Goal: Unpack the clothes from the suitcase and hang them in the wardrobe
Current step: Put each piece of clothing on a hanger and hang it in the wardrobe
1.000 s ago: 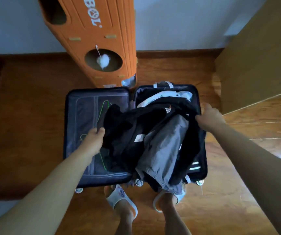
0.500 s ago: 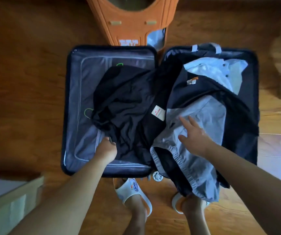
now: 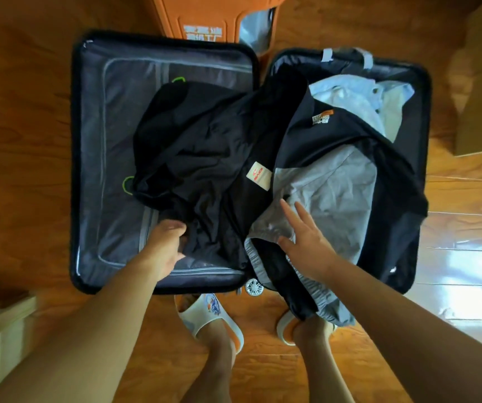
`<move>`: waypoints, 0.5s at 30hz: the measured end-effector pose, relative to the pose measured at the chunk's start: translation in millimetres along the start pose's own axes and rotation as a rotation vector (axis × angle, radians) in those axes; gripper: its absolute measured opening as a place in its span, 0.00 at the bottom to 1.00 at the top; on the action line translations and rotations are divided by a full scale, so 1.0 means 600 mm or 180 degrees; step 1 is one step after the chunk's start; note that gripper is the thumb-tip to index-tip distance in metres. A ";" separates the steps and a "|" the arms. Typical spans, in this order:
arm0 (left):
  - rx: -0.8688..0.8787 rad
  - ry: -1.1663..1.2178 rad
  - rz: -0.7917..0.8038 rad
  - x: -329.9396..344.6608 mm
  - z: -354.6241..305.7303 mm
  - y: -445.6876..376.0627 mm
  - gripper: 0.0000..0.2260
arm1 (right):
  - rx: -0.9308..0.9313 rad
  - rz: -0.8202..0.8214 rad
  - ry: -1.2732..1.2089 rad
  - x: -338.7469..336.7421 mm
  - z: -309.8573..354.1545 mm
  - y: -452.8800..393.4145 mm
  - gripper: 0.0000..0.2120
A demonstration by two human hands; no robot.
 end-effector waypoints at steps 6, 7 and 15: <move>0.0104 -0.0161 0.0040 0.022 -0.016 0.051 0.18 | -0.0244 0.0048 0.0084 -0.008 0.057 0.015 0.36; 0.0266 -0.0254 0.0035 0.030 -0.023 0.060 0.21 | -0.0287 0.0048 0.0092 -0.005 0.062 0.009 0.36; 0.0560 0.1454 0.1701 0.134 -0.020 0.160 0.30 | -0.0151 -0.0027 -0.1779 0.030 0.119 -0.034 0.24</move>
Point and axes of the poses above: each hand's wrist, its own y-axis away from the middle knuckle, its own x-axis out of the palm, z = x × y, the point moved 2 cm from there along -y, towards the middle knuckle, and after that the axes turned 6 degrees about z, right-handed, at the moved point
